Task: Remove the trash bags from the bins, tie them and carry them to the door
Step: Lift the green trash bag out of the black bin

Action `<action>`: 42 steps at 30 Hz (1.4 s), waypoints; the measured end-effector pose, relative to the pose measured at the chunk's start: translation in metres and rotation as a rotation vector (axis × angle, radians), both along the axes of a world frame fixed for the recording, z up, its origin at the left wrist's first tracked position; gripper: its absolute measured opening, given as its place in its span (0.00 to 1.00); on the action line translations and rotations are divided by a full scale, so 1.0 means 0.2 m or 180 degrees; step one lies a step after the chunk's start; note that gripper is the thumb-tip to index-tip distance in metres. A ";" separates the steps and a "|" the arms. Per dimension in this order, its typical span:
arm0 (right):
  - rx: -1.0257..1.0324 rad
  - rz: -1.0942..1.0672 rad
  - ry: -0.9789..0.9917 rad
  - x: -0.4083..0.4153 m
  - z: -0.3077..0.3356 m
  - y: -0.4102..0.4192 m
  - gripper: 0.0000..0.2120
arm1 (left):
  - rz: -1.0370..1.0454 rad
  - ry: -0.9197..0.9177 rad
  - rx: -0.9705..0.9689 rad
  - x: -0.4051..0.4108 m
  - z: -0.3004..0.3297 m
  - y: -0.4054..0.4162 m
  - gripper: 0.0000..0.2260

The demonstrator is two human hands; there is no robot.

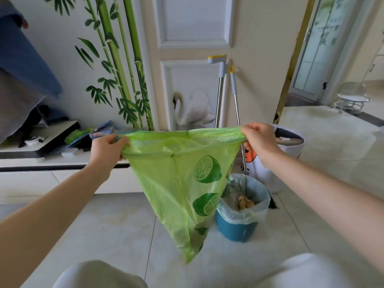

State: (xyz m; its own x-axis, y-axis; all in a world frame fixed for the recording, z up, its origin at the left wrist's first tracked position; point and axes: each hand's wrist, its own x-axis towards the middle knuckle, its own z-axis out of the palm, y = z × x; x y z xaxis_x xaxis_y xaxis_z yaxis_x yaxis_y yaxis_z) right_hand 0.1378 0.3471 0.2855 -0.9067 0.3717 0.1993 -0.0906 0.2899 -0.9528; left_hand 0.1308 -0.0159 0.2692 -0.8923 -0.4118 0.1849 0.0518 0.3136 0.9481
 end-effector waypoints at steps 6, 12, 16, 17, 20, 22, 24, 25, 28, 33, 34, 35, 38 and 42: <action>0.0140 0.0178 -0.0326 0.21 -0.20 0.01 0.09 | -0.0205 -0.0383 0.0207 0.23 -0.25 0.09 0.06; 0.0337 0.0335 -0.0879 0.32 -0.50 0.02 0.07 | -0.0265 -0.0906 -0.0153 0.30 -0.60 0.03 0.08; 0.0594 0.0455 -0.1264 0.35 -0.73 0.00 0.04 | -0.0275 -0.1262 -0.0317 0.32 -0.79 0.01 0.06; 0.0684 0.0492 -0.1328 0.35 -0.78 0.00 0.04 | -0.0282 -0.1367 -0.0360 0.31 -0.83 0.01 0.05; 0.0793 0.0561 -0.1480 0.33 -0.92 -0.01 0.05 | -0.0277 -0.1578 -0.0531 0.29 -0.91 -0.02 0.06; 0.0894 0.0599 -0.1526 0.30 -0.99 -0.03 0.06 | -0.0242 -0.1629 -0.0778 0.27 -0.94 -0.05 0.06; 0.0979 0.0626 -0.1593 0.28 -1.07 -0.06 0.06 | -0.0298 -0.1720 -0.1093 0.24 -0.97 -0.08 0.08; 0.1017 0.0642 -0.1632 0.28 -1.10 -0.07 0.06 | -0.0342 -0.1804 -0.1182 0.23 -0.98 -0.09 0.09; 0.1178 0.0735 -0.1765 0.25 -1.21 -0.09 0.06 | -0.0538 -0.2057 -0.1421 0.18 -1.03 -0.12 0.10; 0.1105 0.0851 -0.1910 0.21 -1.31 -0.11 0.07 | -0.0935 -0.2286 -0.1898 0.12 -1.11 -0.12 0.11; 0.1130 0.0873 -0.1918 0.20 -1.31 -0.11 0.07 | -0.1002 -0.2289 -0.1991 0.11 -1.12 -0.12 0.11; 0.1153 0.0892 -0.1940 0.20 -1.32 -0.11 0.07 | -0.1051 -0.2289 -0.2085 0.11 -1.13 -0.12 0.11; 0.1084 0.0937 -0.2066 0.19 -1.31 -0.10 0.04 | -0.1107 -0.2096 -0.2571 0.10 -1.14 -0.12 0.08; 0.0883 0.0837 -0.2240 0.19 -1.28 -0.05 0.10 | -0.1179 -0.1758 -0.2906 0.08 -1.15 -0.09 0.06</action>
